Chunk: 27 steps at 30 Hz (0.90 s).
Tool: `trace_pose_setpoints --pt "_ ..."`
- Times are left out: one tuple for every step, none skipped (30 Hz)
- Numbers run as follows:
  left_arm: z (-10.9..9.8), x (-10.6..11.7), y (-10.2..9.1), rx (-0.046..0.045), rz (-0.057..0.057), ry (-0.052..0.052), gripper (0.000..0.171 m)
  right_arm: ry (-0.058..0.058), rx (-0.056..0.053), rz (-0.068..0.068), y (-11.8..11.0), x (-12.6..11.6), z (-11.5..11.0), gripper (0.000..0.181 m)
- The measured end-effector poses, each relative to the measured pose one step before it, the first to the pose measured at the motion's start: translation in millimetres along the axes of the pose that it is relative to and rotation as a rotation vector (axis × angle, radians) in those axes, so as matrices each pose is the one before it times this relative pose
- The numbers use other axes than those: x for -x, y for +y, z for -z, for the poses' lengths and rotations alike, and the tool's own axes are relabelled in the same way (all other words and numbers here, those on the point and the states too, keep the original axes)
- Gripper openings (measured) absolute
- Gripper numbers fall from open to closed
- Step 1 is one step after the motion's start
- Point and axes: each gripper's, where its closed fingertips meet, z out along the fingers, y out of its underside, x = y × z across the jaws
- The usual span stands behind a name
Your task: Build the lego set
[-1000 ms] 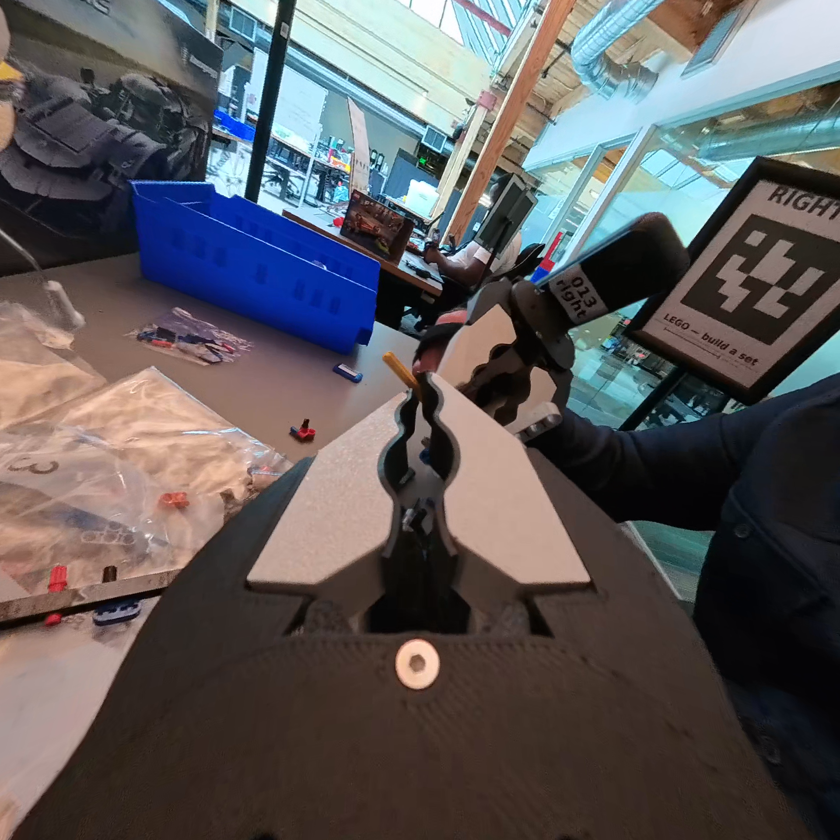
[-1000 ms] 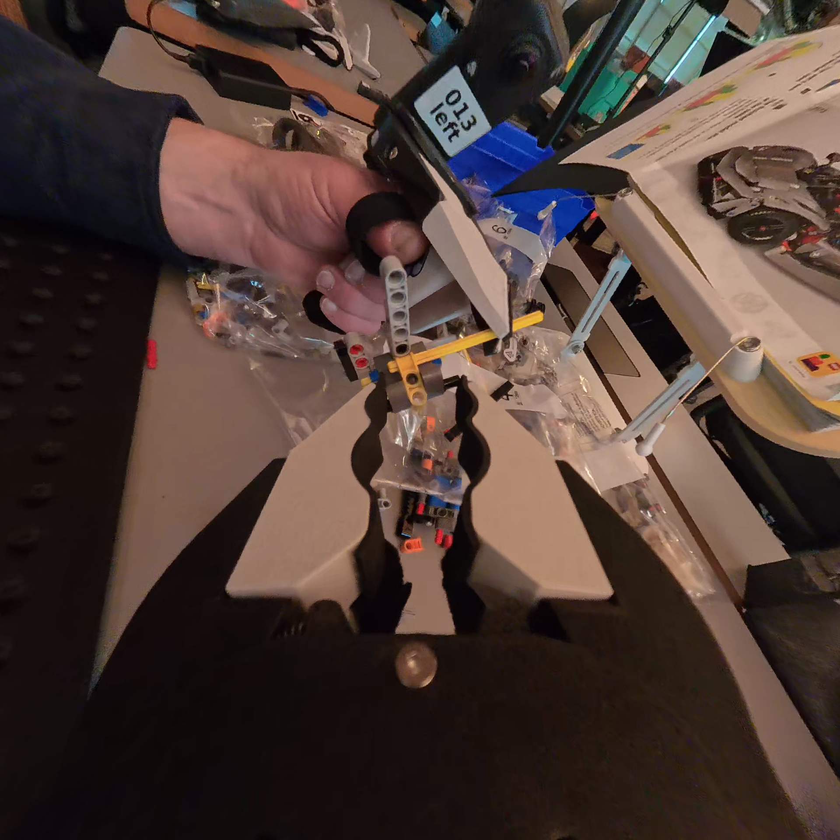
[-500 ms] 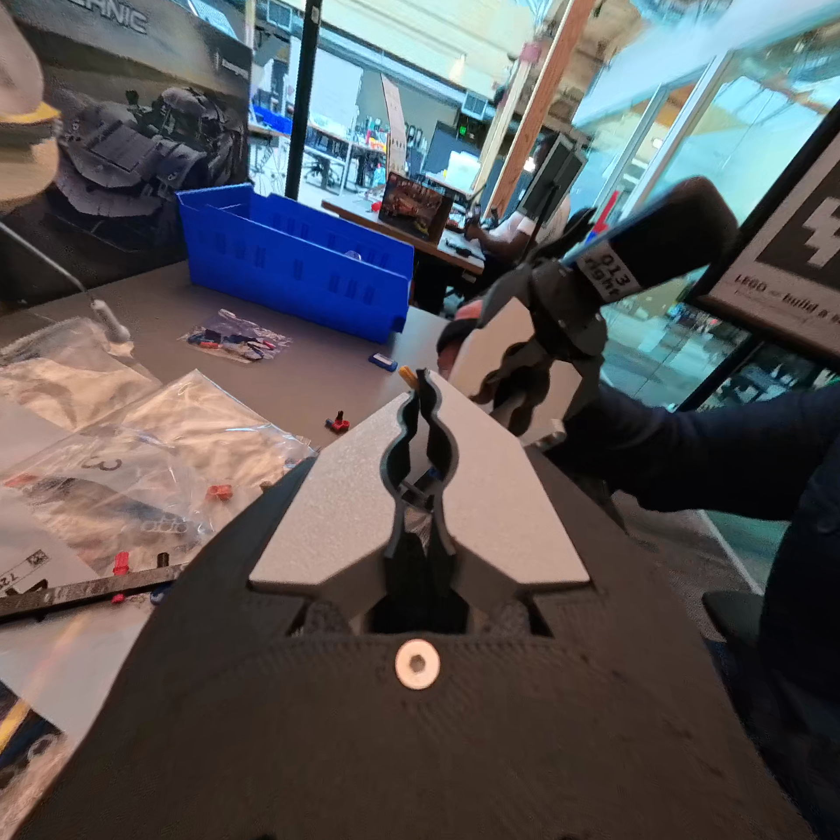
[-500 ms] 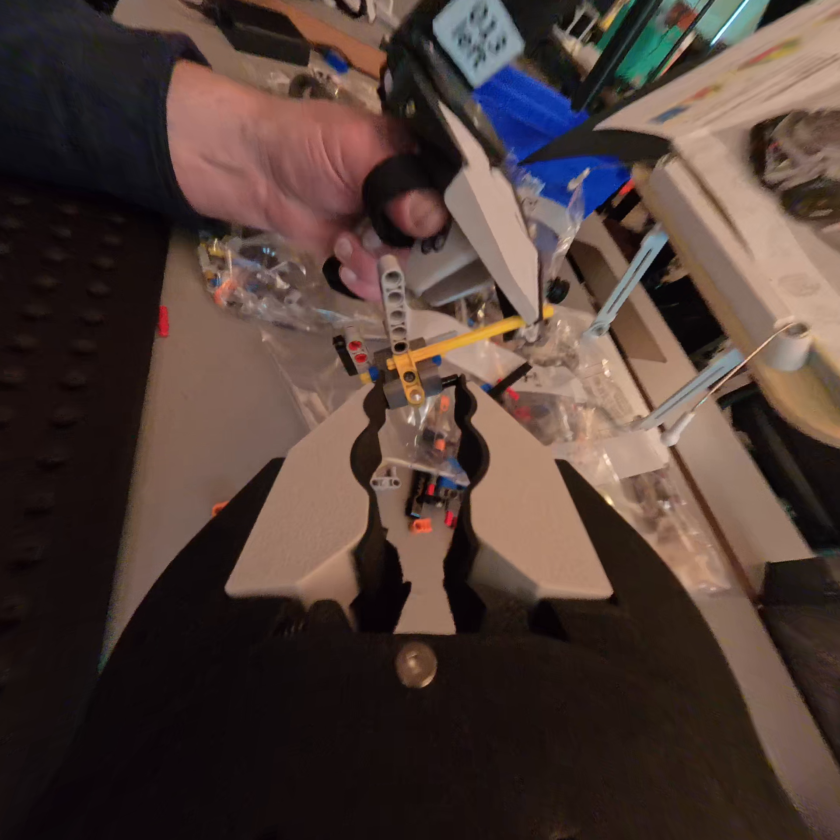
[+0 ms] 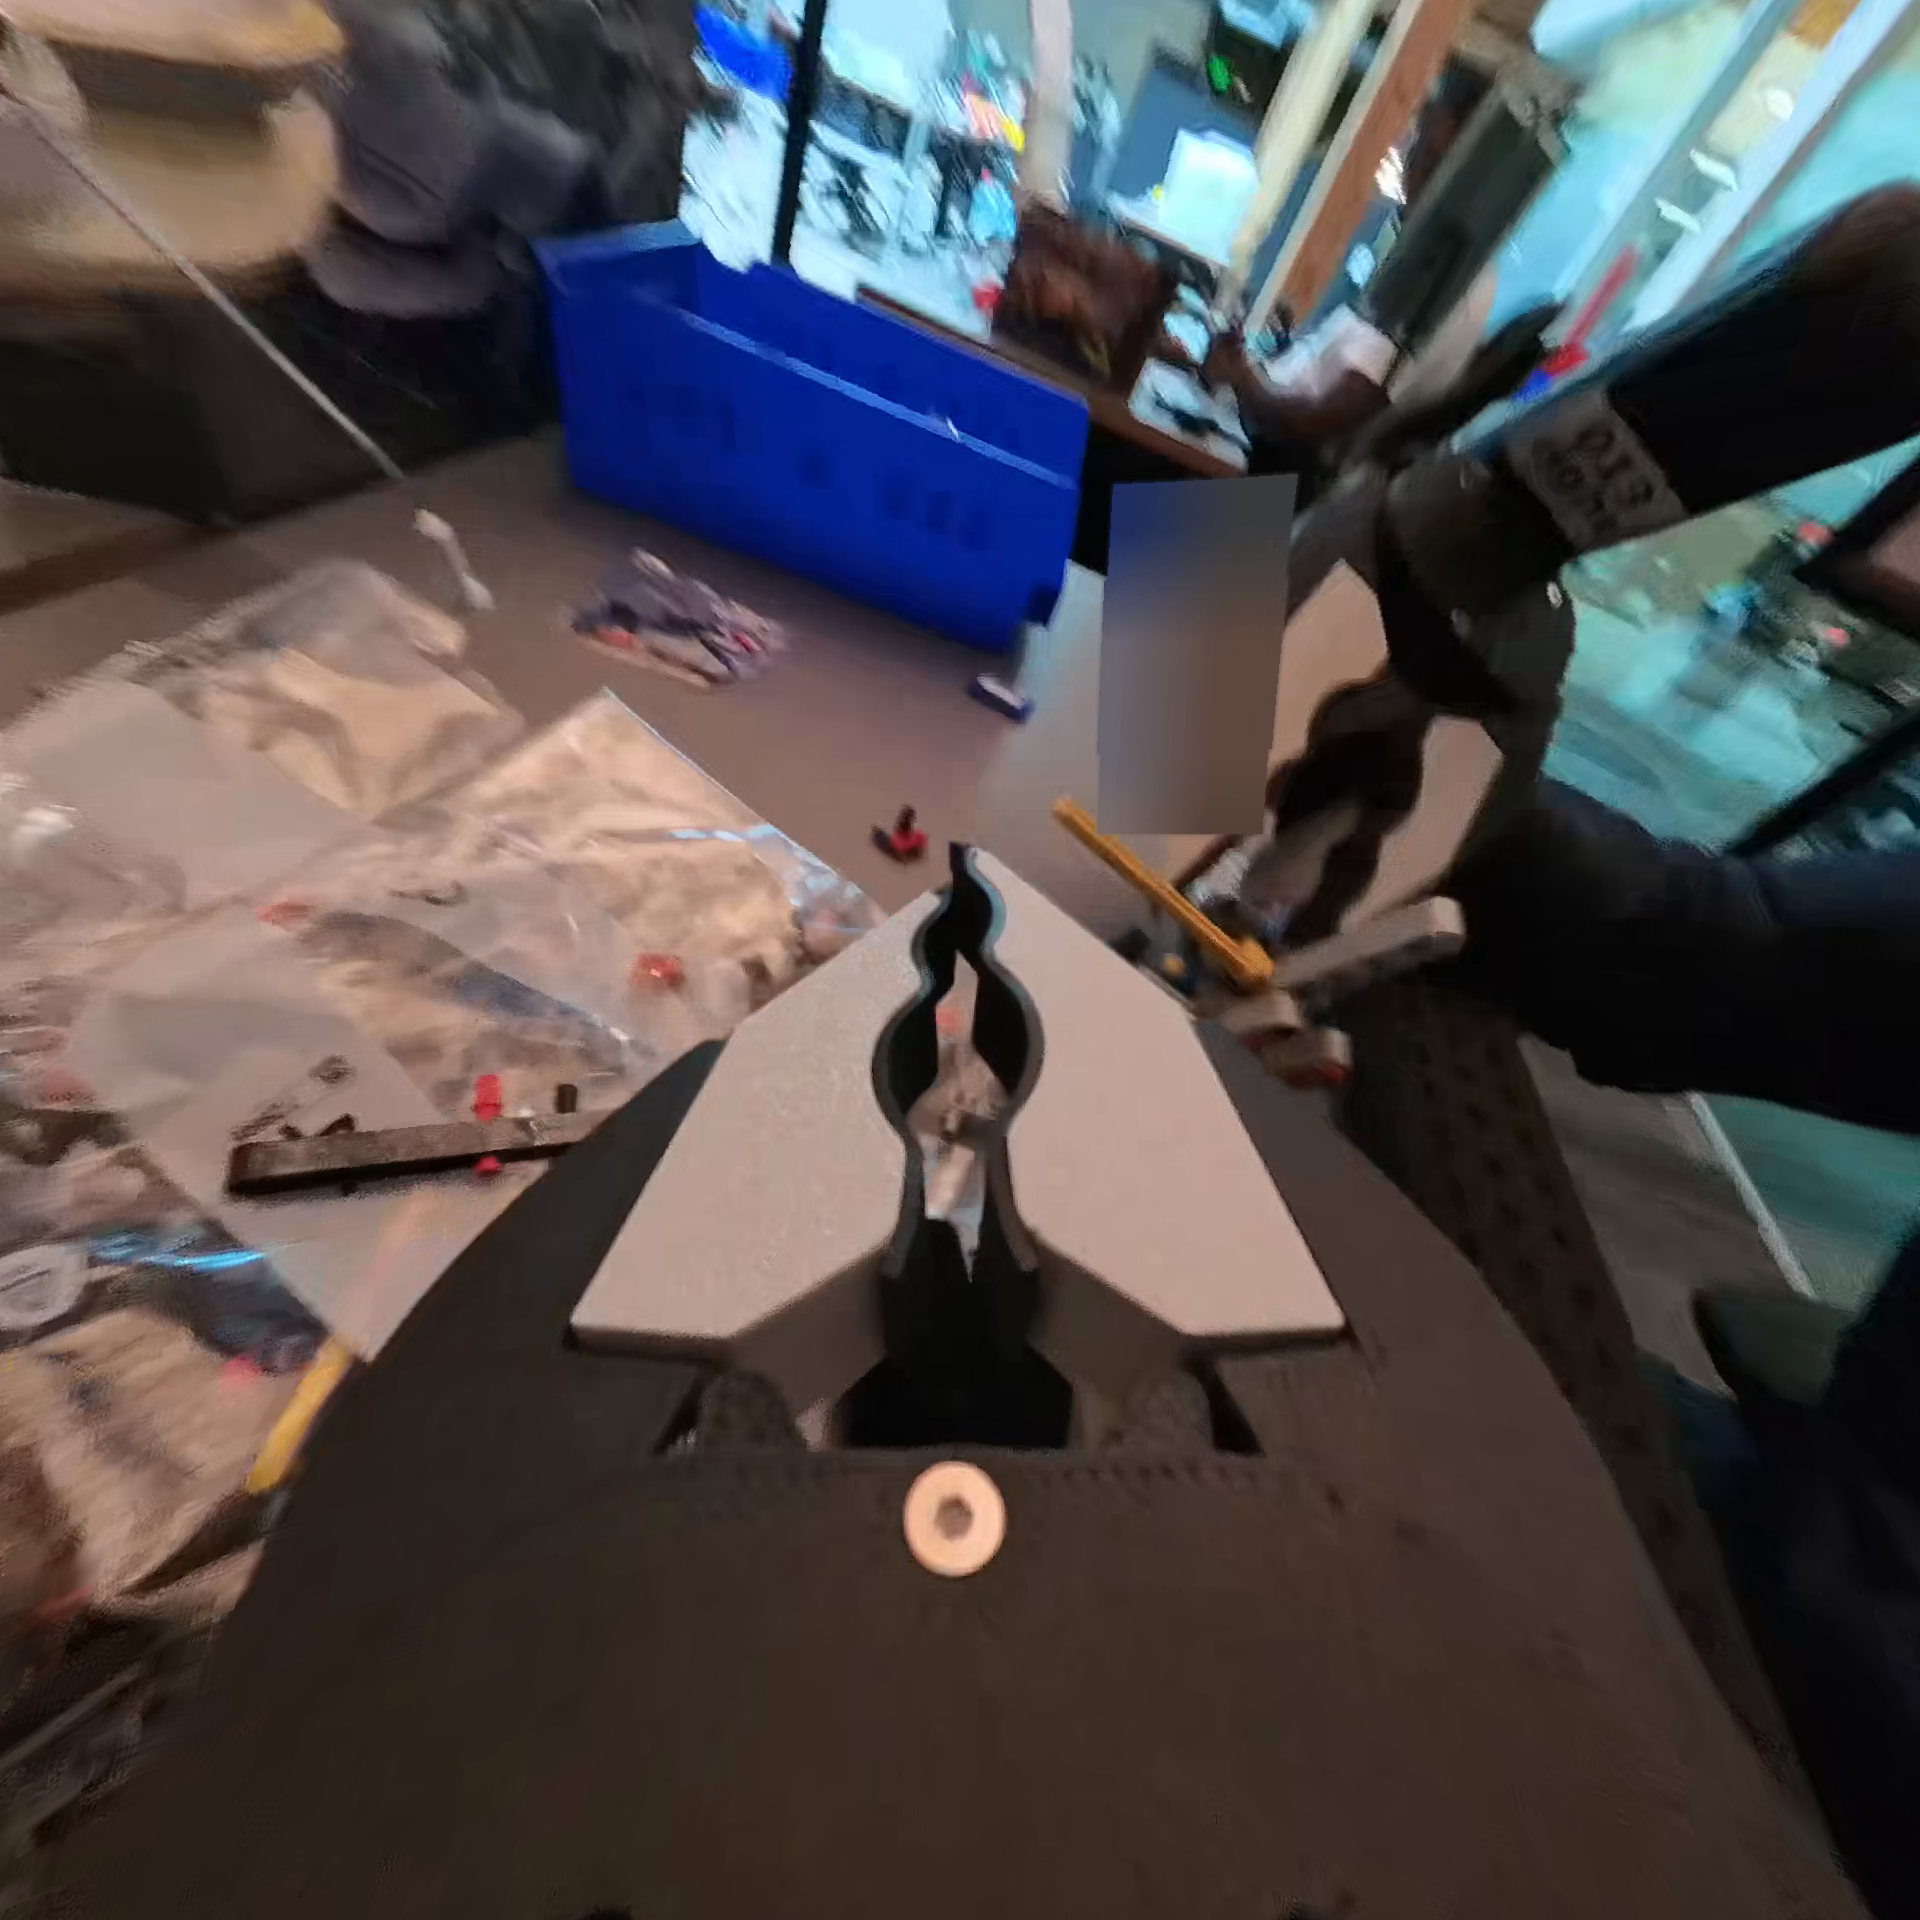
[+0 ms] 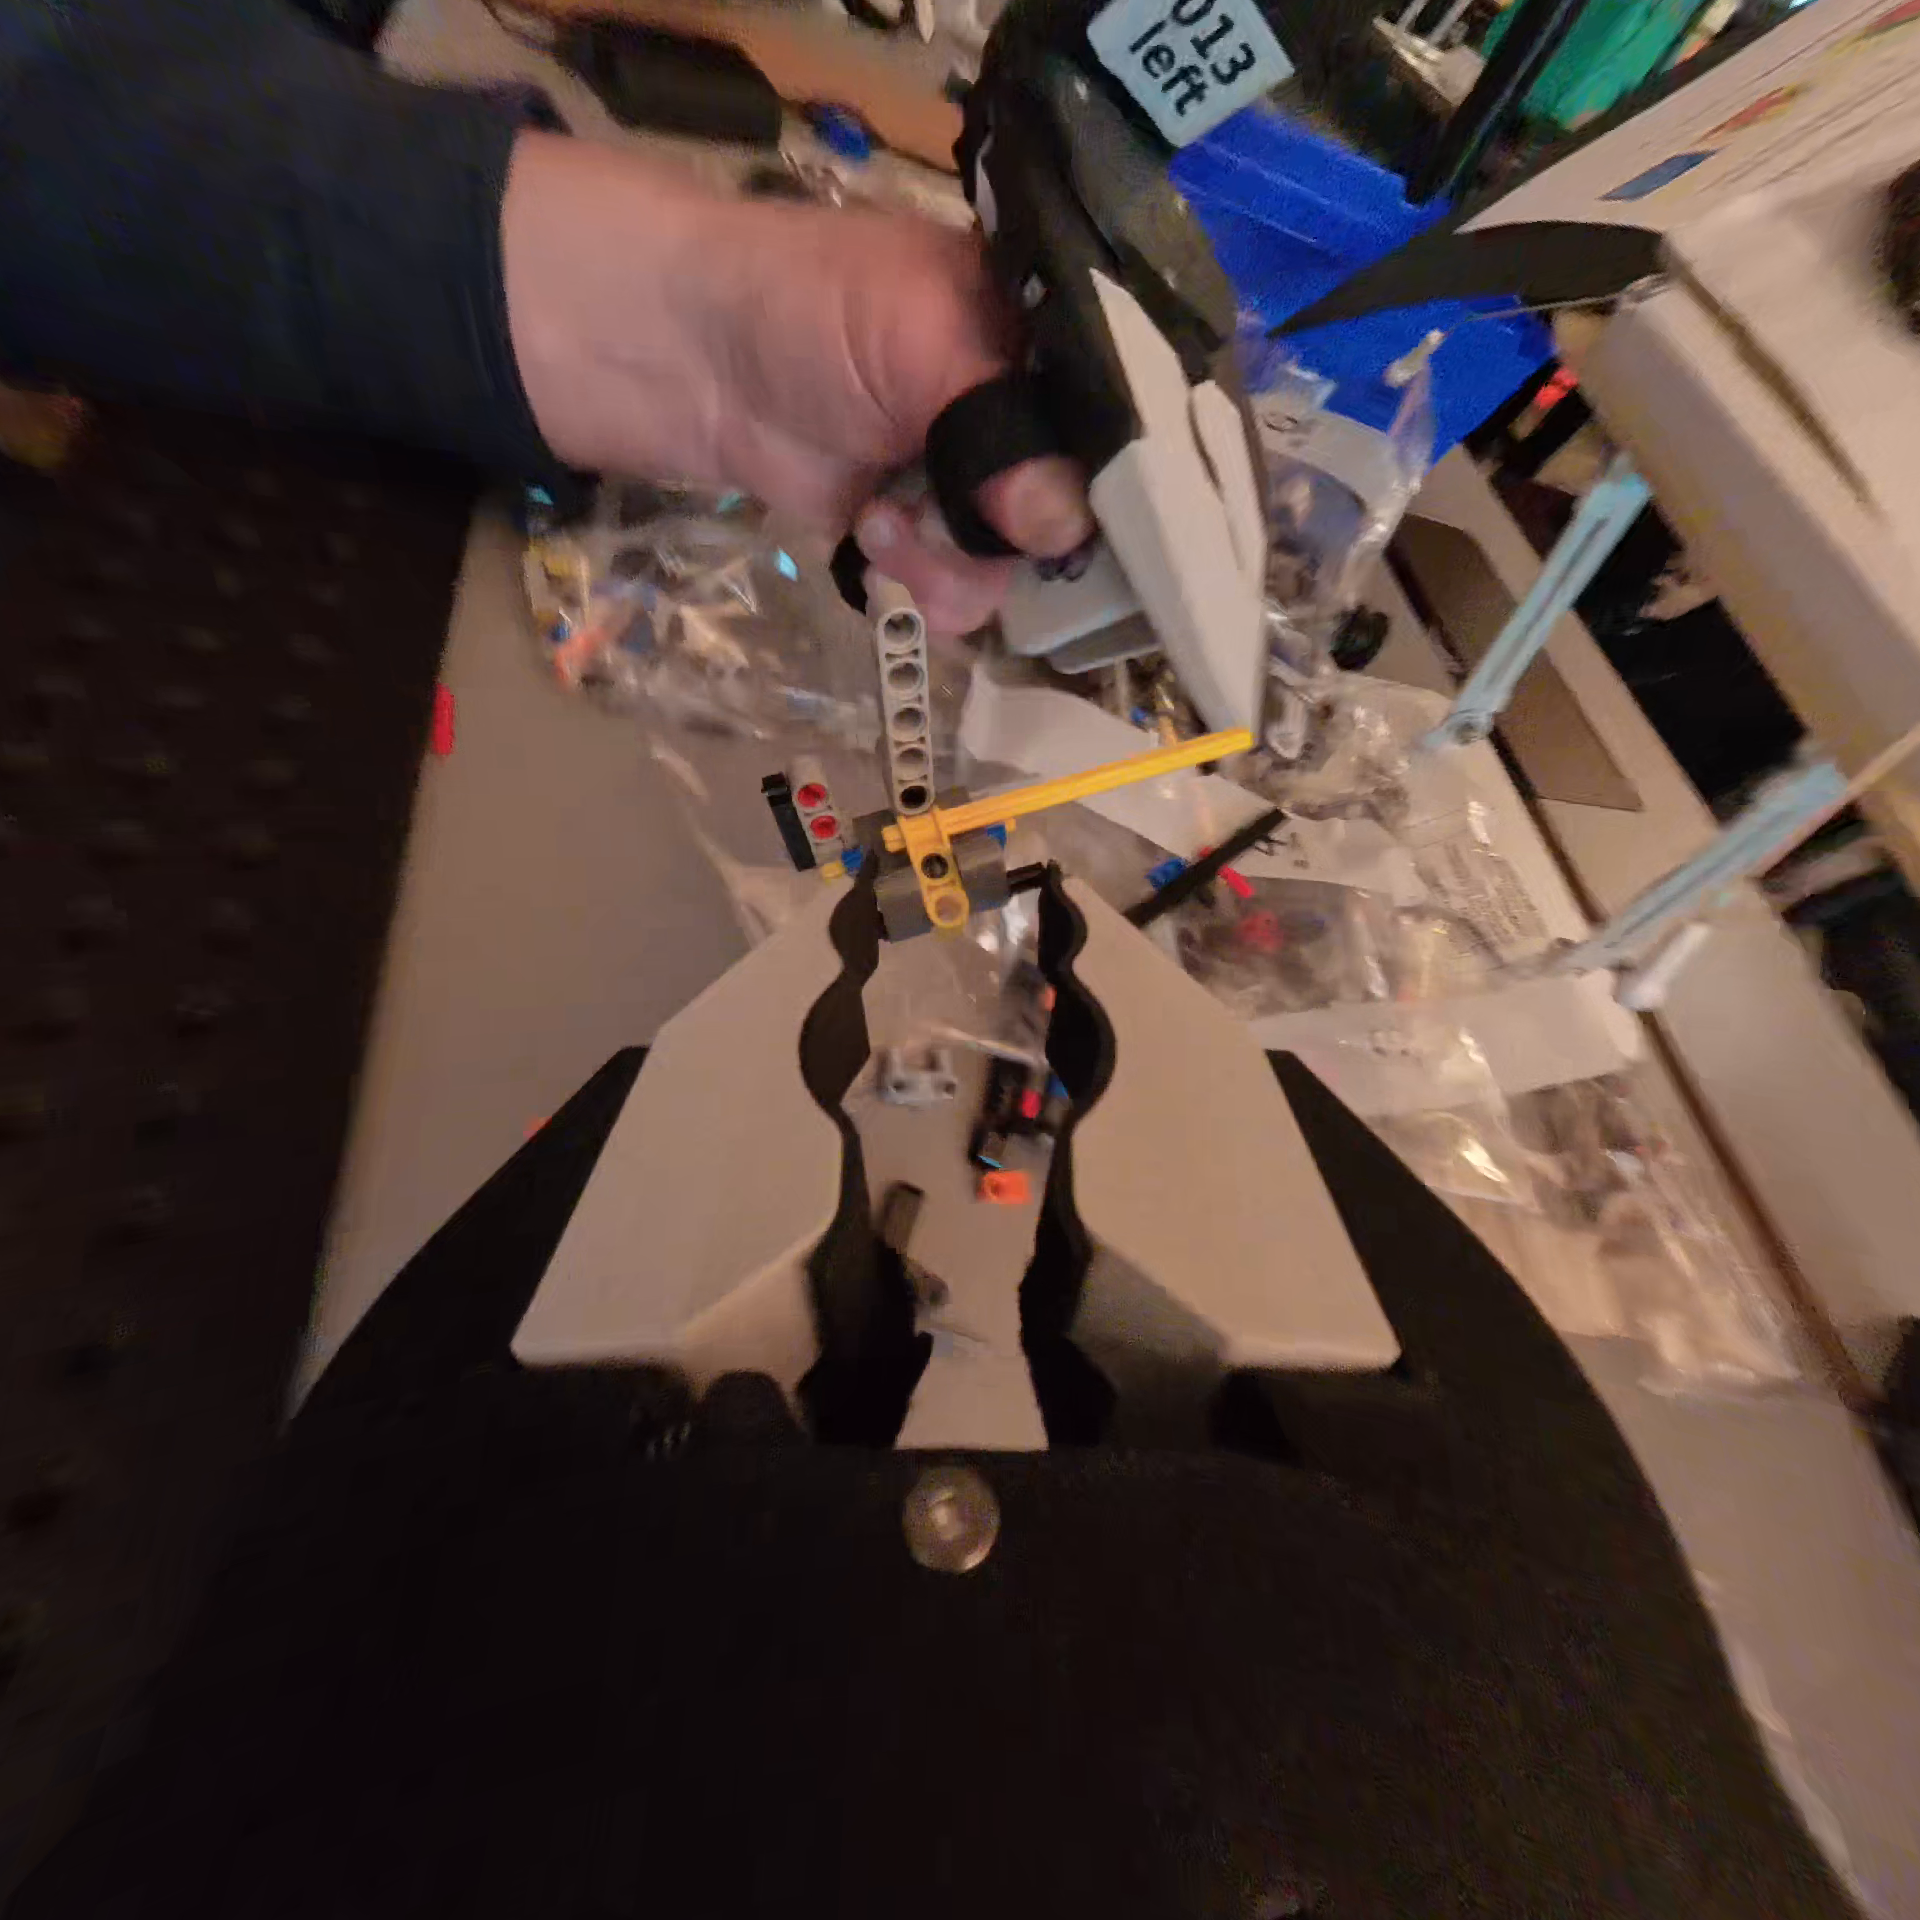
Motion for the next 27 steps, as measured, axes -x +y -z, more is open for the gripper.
trace_pose_setpoints --pt "-3.37 -0.91 1.77 0.00415 0.0135 0.0139 0.000 0.0379 0.0399 0.0569 6.75 -2.68 0.99 0.029" --pt "-1.27 -3.03 -2.51 -0.02526 0.0154 0.0186 0.000 0.0277 0.0256 0.0422 3.59 -1.20 0.18 0.029" --pt "-1.36 -4.90 0.12 -0.00079 0.0007 0.0251 0.000 0.0134 -0.0127 0.0168 -3.14 -0.19 0.75 0.029" --pt "-1.55 -2.29 2.57 0.01424 -0.0041 0.0103 0.000 -0.0034 -0.0405 0.0029 -7.30 1.27 1.20 0.029" --pt "-1.23 -0.84 1.87 0.00751 0.0115 0.0097 0.005 -0.0031 -0.0371 0.0006 -5.91 0.62 1.03 0.029" --pt "-0.25 -3.04 -1.93 -0.01861 0.0204 0.0274 0.015 0.0200 0.0025 0.0113 1.07 -2.95 -0.09 0.030" --pt "0.25 -4.14 -1.92 -0.01647 0.0259 0.0380 0.021 0.0288 0.0354 0.0205 6.84 -4.10 -0.95 0.030" --pt "-0.02 -2.62 0.52 -0.00043 0.0256 0.0311 0.027 0.0274 0.0240 0.0178 5.04 -3.72 -0.94 0.030" --pt "-0.80 -2.76 1.83 0.00434 0.0261 0.0332 0.034 0.0173 -0.0067 0.0127 -0.83 -2.14 0.36 0.030" --pt "-1.78 -3.26 1.18 0.00107 0.0228 0.0313 0.039 0.0101 -0.0267 0.0096 -5.09 -1.09 1.48 0.030" --pt "-2.82 -5.06 1.06 0.00267 0.0056 0.0330 0.042 0.0084 -0.0199 0.0081 -4.47 -0.75 1.46 0.030" --pt "-3.93 -6.39 2.58 0.01672 -0.0094 0.0314 0.043 0.0169 -0.0076 0.0107 -2.47 -1.88 1.14 0.030" --pt "-4.53 -5.90 3.18 0.02239 -0.0171 0.0244 0.043 0.0109 -0.0124 0.0151 -3.17 -0.75 1.02 0.030" --pt "-4.58 -4.41 2.73 0.01878 -0.0191 0.0143 0.035 0.0033 -0.0183 0.0098 -3.49 0.23 0.47 0.030" --pt "-3.57 -0.29 1.55 0.00933 -0.0169 -0.0070 0.031 -0.0063 -0.0055 0.0094 -0.80 1.56 -0.42 0.030" --pt "-1.84 1.31 1.17 0.00545 -0.0094 -0.0097 0.031 0.0007 0.0082 0.0090 1.70 0.65 -0.59 0.031" --pt "-0.39 0.62 0.22 -0.00192 -0.0064 -0.0023 0.031 0.0019 0.0021 0.0041 0.91 -0.13 -0.14 0.031" --pt "0.42 -0.02 -1.68 -0.00999 -0.0137 -0.0045 0.030 0.0050 -0.0051 -0.0085 -0.64 -1.38 0.19 0.031" --pt "0.47 1.32 -2.20 -0.00509 -0.0280 -0.0259 0.029 0.0055 -0.0050 -0.0163 -0.64 -1.89 -0.14 0.032" --pt "0.31 2.23 -0.58 0.01282 -0.0322 -0.0376 0.029 -0.0126 -0.0027 -0.0160 0.23 0.65 0.26 0.036" --pt "0.37 1.48 0.44 0.01808 -0.0384 -0.0351 0.029 -0.0188 -0.0115 -0.0264 -0.53 0.68 1.44 0.039" --pt "1.03 4.14 -0.36 0.01066 -0.0510 -0.0549 0.029 -0.0179 -0.0165 -0.0398 -1.19 -0.54 2.33 0.040" --pt "0.82 1.54 -1.18 0.00480 -0.0612 -0.0400 0.029 -0.0197 -0.0227 -0.0531 -1.79 -1.81 3.52 0.042" --pt "0.50 -2.99 -1.18 0.00757 -0.0501 -0.0082 0.028 -0.0066 -0.0244 -0.0536 -1.80 -4.54 4.49 0.043" --pt "0.16 0.67 0.17 0.02027 -0.0510 -0.0327 0.028 -0.0177 -0.0376 -0.0549 -4.07 -2.88 4.92 0.044" --pt "-0.31 5.34 3.26 0.04020 -0.0547 -0.0642 0.028 -0.0223 -0.0479 -0.0565 -6.45 -1.08 3.97 0.043" --pt "-1.46 1.99 5.95 0.05265 -0.0520 -0.0379 0.022 -0.0140 -0.0370 -0.0420 -5.47 -0.07 1.57 0.040"
